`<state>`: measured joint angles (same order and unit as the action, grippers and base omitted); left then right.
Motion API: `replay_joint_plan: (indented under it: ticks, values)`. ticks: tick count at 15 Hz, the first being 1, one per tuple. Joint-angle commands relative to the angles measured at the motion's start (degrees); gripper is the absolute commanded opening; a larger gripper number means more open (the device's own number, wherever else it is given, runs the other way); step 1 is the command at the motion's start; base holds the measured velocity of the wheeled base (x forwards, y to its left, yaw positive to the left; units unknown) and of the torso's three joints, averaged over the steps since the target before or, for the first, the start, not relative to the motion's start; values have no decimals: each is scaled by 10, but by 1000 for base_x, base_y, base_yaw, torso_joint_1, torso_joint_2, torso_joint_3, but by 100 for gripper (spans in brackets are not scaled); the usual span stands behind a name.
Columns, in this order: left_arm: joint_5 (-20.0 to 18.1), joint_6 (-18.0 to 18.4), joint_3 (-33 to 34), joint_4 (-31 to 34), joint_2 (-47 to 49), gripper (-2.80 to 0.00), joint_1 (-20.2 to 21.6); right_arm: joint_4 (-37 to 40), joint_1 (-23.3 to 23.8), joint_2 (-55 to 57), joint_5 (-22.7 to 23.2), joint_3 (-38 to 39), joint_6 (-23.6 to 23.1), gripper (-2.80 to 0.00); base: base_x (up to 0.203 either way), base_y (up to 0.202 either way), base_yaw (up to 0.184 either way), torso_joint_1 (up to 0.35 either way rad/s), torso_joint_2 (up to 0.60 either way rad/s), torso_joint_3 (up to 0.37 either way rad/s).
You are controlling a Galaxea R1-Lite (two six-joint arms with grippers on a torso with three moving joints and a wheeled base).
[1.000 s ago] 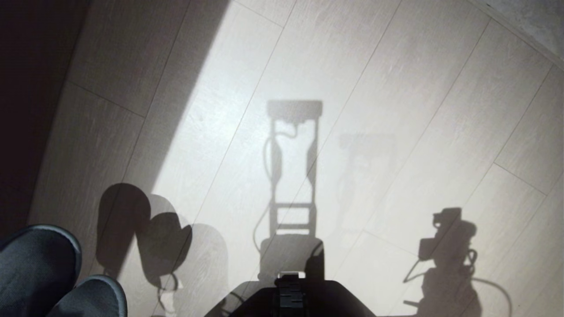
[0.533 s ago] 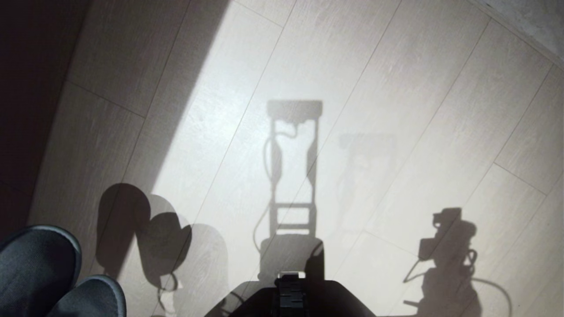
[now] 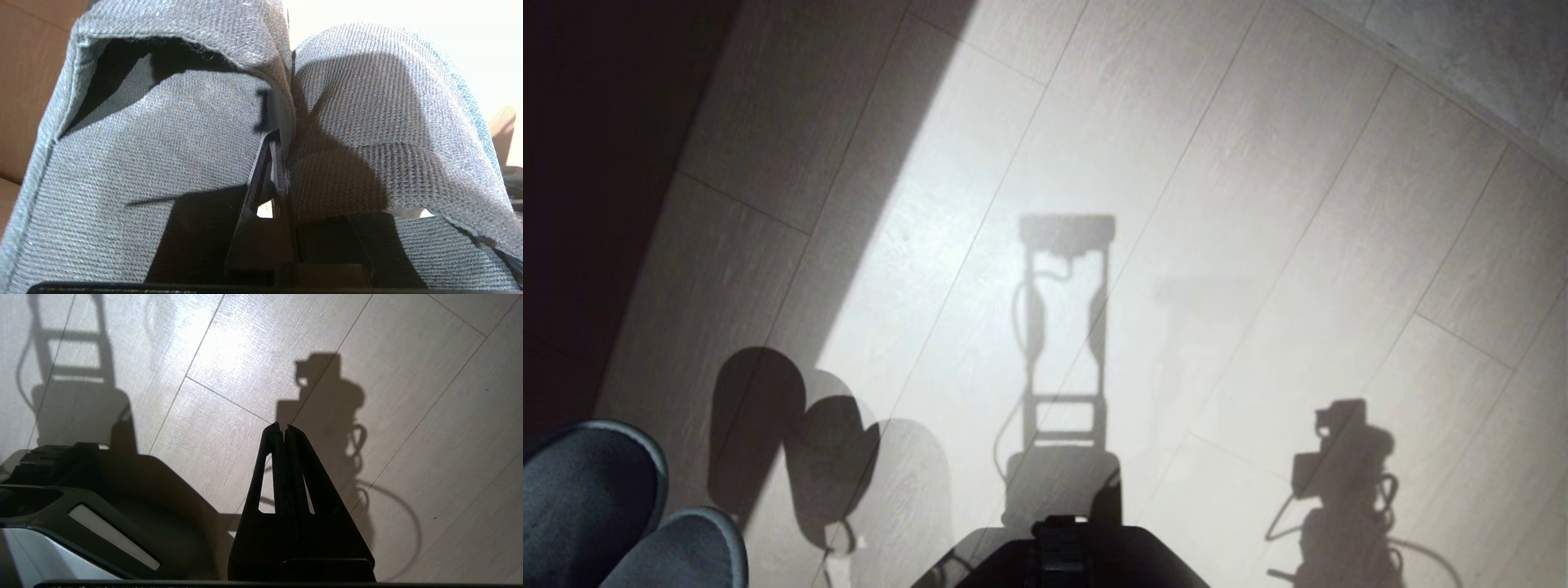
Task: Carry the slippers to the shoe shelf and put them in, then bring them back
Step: Place the slippers into the shoe cabinet
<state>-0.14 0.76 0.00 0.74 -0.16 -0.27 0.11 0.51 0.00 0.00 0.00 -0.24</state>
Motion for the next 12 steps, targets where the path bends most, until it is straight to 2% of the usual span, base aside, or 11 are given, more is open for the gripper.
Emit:
replay_joint_plan:
  ticks: [1,12]
  values:
    - [1,-7,0,-2,1,-280,0,0,0,-2,0,0,0,-280,0,0,0,2,2,202]
    - [1,-7,0,-2,1,-280,0,0,0,-2,0,0,0,-280,0,0,0,2,2,202]
